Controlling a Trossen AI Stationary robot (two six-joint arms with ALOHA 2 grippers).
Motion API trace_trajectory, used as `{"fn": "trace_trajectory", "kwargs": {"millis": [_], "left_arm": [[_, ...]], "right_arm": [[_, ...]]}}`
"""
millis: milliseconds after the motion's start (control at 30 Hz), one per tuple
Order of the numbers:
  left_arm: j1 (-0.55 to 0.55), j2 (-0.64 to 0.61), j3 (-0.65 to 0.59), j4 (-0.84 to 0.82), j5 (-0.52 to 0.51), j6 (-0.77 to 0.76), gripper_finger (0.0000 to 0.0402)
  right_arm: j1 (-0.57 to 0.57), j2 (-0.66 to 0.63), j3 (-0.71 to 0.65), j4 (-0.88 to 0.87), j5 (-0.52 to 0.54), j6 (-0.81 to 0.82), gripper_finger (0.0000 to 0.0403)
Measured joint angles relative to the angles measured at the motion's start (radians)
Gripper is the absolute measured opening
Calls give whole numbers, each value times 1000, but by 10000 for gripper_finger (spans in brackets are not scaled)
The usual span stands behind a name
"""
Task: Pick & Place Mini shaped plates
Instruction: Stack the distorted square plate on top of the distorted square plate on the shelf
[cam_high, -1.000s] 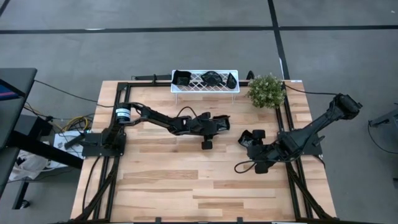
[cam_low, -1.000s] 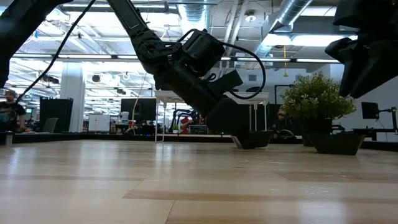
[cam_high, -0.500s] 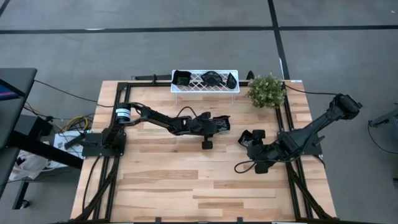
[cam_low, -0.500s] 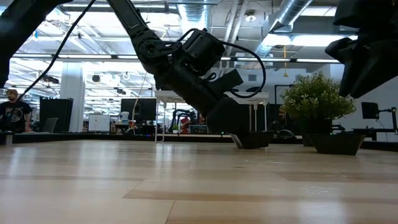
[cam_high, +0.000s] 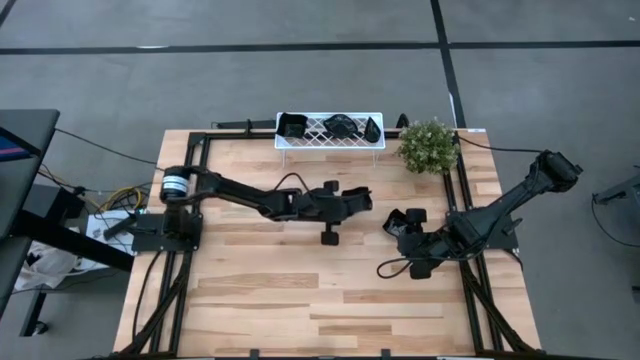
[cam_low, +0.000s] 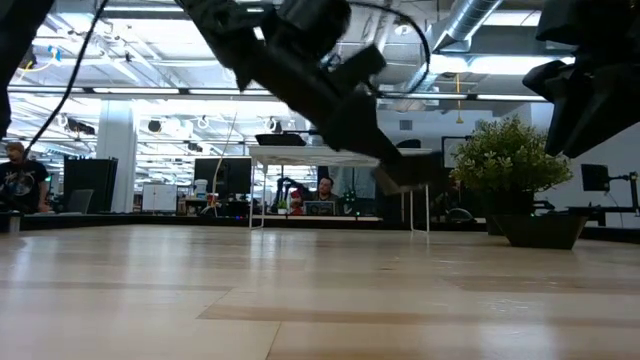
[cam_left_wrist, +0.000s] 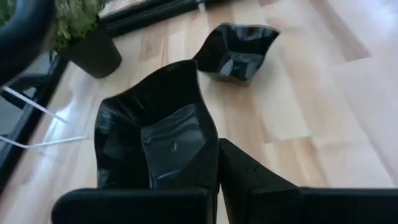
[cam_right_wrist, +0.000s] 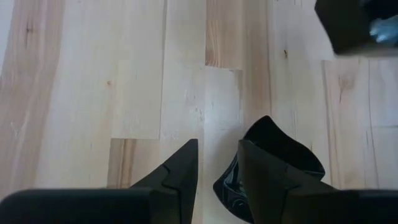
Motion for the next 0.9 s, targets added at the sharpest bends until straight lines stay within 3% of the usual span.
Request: {"fn": "trace_trajectory", "kwargs": {"millis": [233,567,767,900], "left_arm": [[-42,-156,-61,-80,-73,24,9],[-35,-498,-226,-210,-358,177,8],[74,-720,-353,-210,-388,313,11],[180,-802,-394,-211,-343,403,8]], "right_arm": [[0,0,0,2,0,5,108],[-3,0,0,35,6,-15,108],[-4,0,0,104,61,-69,108],[-17,0,0,132,87,-82,108]]}}
